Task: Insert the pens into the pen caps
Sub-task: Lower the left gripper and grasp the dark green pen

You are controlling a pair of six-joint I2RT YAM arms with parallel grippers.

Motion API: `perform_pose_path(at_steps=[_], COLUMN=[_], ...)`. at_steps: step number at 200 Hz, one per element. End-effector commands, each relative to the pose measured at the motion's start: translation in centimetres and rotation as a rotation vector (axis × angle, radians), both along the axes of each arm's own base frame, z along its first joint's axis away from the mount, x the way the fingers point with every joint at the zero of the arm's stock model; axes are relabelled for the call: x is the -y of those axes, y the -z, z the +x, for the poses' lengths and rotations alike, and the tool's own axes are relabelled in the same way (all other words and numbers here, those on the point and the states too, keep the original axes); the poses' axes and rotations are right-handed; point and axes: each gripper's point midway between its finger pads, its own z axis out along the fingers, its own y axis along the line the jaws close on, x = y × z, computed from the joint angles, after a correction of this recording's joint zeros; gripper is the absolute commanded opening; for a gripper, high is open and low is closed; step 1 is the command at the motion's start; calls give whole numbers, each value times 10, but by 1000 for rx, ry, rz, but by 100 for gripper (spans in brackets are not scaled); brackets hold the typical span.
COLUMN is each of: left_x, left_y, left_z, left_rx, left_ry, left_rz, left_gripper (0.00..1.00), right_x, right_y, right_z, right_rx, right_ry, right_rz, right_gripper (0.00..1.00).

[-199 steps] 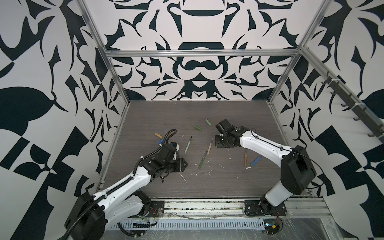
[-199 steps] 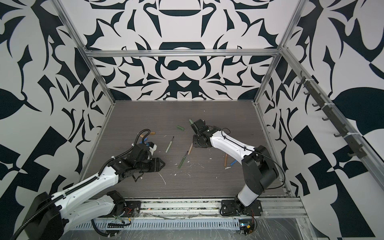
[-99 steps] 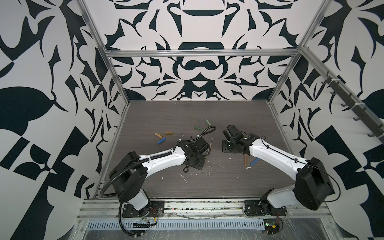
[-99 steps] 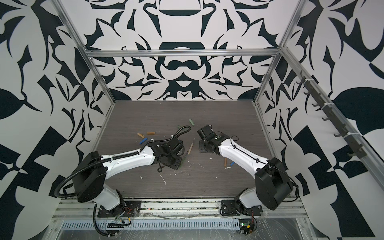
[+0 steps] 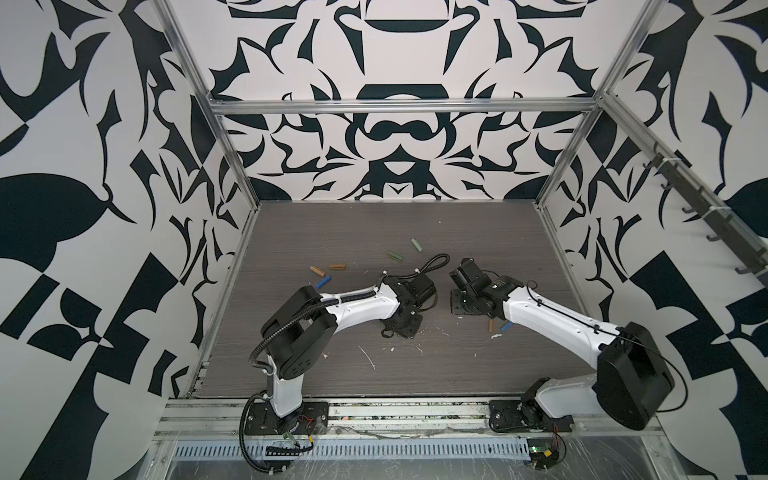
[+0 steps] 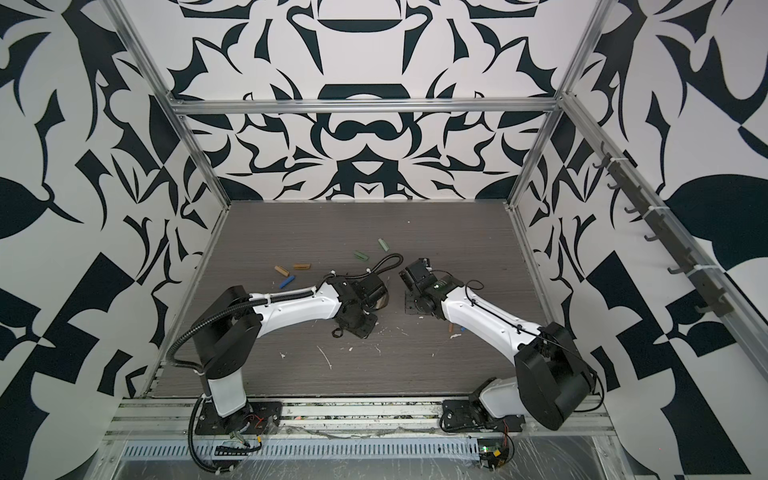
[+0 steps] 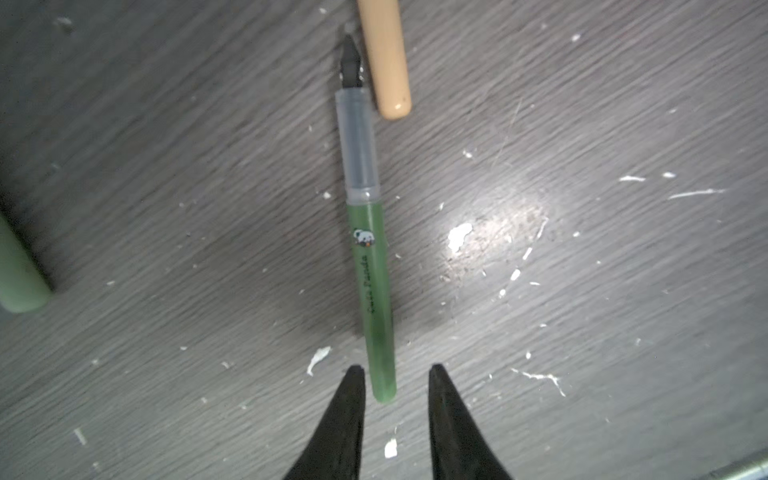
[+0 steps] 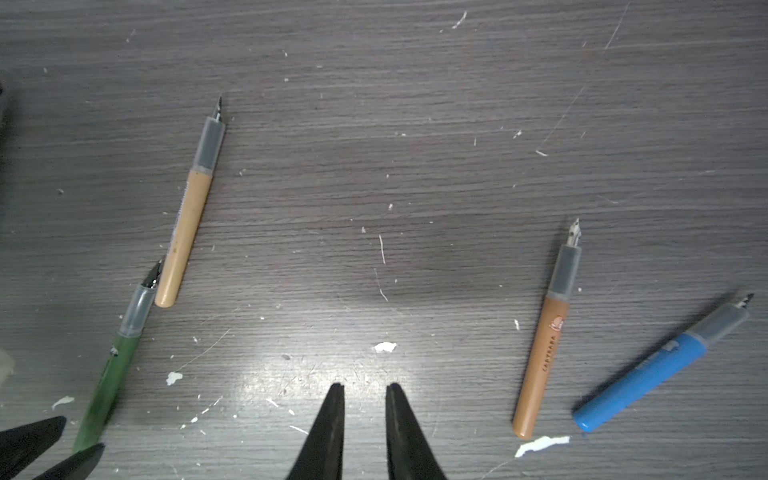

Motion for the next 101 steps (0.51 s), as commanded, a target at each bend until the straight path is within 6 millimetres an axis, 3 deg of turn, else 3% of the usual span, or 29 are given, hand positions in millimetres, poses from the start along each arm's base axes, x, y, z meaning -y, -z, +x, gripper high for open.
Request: perform_pose_path(at_steps=[1, 76, 101], left_x=[-9, -22, -27], left_y=[6, 27, 31], left_z=[-3, 0, -1], left_rx=[-20, -10, -1], left_ry=[-11, -52, -70], left_rz=[67, 146, 157], left_gripper=[28, 20, 12], right_x=[6, 11, 10], right_y=[-8, -8, -11], right_z=[2, -6, -7], right_rx=[46, 53, 55], right_ry=[4, 7, 6], right_rz=[-15, 1, 13], right_gripper=[21, 20, 20])
